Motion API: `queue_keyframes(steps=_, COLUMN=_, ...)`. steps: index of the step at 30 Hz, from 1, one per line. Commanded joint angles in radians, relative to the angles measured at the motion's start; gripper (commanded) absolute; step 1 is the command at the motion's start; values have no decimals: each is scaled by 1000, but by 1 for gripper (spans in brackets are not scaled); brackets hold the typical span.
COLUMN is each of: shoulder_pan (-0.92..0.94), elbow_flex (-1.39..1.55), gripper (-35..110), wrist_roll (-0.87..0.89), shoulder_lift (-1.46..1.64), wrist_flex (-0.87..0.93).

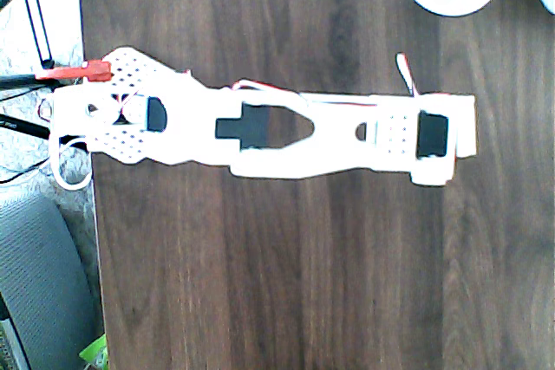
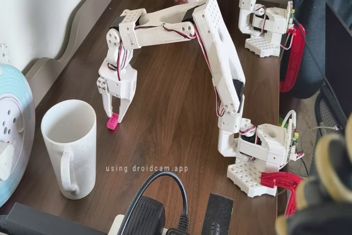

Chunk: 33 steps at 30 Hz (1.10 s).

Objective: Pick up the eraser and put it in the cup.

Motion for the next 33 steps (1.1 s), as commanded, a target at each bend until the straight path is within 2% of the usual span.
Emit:
queue_keyframes(steps=1, shoulder_pan=3, elbow_flex=-192, gripper=0, wrist_roll=-106, shoulder_lift=58, wrist_flex=137)
queue_keyframes(steps=9, shoulder_pan=-72, elbow_flex=-331, gripper=0, wrist_roll=-396, shoulder_lift=155, wrist_flex=160)
queue_keyframes(steps=11, shoulder_pan=-124, elbow_flex=-333, gripper=0, wrist_roll=-508, shoulder_lift=202, wrist_flex=164)
queue_keyframes(steps=18, shoulder_pan=-298, elbow_flex=-350, gripper=0, wrist_roll=-704, shoulder_lift=304, wrist_flex=184)
queue_keyframes(steps=29, shoulder_pan=-443, elbow_flex=-350, gripper=0, wrist_roll=-709, shoulder_lift=238, wrist_flex=279)
queue_keyframes(steps=33, shoulder_pan=-476, elbow_flex=-350, gripper=0, wrist_roll=-683, shoulder_lift=170, wrist_flex=259)
